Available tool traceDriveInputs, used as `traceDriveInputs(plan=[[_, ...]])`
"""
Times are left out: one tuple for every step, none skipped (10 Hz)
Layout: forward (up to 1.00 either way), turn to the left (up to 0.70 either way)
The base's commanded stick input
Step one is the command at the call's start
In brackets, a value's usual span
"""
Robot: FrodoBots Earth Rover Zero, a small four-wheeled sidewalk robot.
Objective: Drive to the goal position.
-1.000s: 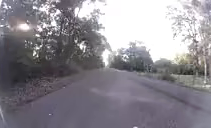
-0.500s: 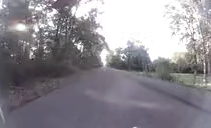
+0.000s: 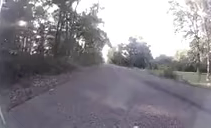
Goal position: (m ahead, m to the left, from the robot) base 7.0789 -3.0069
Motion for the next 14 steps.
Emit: traceDriveInputs(plan=[[0.06, 0.00], [0.06, 0.00], [0.06, 0.00], [0.06, 0.00], [0.06, 0.00], [0.06, 0.00], [0.06, 0.00], [0.06, 0.00], [0.06, 0.00], [0.06, 0.00], [0.06, 0.00], [0.06, 0.00], [0.06, 0.00], [0.05, 0.00]])
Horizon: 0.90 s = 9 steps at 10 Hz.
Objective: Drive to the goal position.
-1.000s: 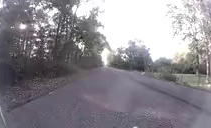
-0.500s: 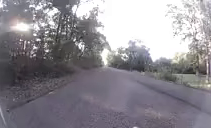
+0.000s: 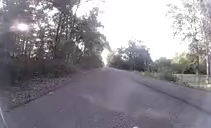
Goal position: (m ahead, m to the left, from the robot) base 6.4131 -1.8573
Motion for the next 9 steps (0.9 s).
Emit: traceDriveInputs(plan=[[0.05, 0.00], [0.06, 0.00], [0.05, 0.00], [0.05, 0.00], [0.06, 0.00], [0.06, 0.00], [0.06, 0.00], [0.06, 0.00], [0.06, 0.00]])
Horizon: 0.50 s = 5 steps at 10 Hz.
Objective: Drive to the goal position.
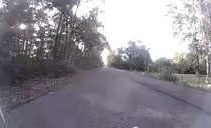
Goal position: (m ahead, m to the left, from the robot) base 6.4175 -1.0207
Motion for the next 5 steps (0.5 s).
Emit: traceDriveInputs(plan=[[0.06, 0.00], [0.06, 0.00], [0.06, 0.00], [0.06, 0.00], [0.06, 0.00]])
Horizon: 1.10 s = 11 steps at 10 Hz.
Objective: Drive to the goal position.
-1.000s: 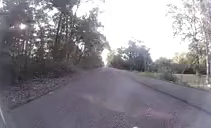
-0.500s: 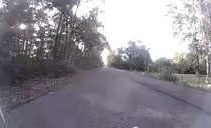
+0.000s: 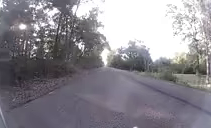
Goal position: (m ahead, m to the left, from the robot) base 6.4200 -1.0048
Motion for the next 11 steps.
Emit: traceDriveInputs(plan=[[0.06, 0.00], [0.06, 0.00], [0.06, 0.00], [0.06, 0.00], [0.06, 0.00], [0.06, 0.00], [0.06, 0.00], [0.06, 0.00], [0.06, 0.00], [0.06, 0.00], [0.06, 0.00]])
